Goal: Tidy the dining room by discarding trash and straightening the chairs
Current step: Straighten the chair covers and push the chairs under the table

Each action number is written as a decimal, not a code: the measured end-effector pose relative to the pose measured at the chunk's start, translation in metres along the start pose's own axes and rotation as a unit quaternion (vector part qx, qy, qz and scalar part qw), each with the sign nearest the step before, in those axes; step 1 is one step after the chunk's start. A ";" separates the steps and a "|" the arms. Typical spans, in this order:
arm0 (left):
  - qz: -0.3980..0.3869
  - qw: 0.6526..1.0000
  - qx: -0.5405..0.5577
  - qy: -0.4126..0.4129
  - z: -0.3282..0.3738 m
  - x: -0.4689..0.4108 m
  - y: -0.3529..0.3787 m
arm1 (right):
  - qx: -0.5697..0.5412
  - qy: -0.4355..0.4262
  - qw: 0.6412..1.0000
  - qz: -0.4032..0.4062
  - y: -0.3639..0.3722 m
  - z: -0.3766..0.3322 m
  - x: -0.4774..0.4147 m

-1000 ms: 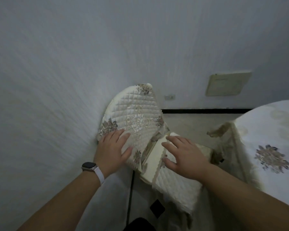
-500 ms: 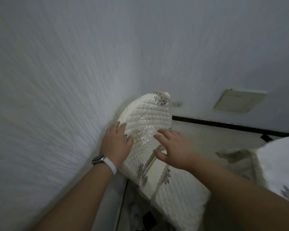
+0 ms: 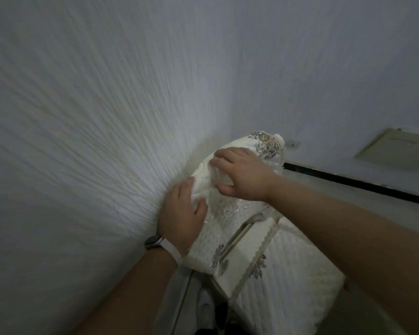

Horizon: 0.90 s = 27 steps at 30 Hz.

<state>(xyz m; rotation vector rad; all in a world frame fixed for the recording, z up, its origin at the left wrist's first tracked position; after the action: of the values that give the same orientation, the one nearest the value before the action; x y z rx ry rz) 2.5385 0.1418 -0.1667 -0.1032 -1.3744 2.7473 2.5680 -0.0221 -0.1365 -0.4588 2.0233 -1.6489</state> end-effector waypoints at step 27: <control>-0.008 0.998 0.028 -0.064 0.028 0.003 -0.001 | -0.038 -0.059 0.996 -0.056 -0.003 0.019 -0.015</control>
<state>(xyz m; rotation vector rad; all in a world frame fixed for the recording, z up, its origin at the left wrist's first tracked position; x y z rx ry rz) 2.5330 0.1209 -0.1495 0.0876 -1.3172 2.8208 2.5915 -0.0299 -0.1345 -0.6914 2.0107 -1.5743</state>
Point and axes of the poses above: each hand's wrist, its own x-axis away from the middle knuckle, its own y-axis out of the palm, z = x × y, the point moved 7 cm from there along -x, towards the middle knuckle, and after that the axes turned 9 degrees about -y, right-handed, at the moved point
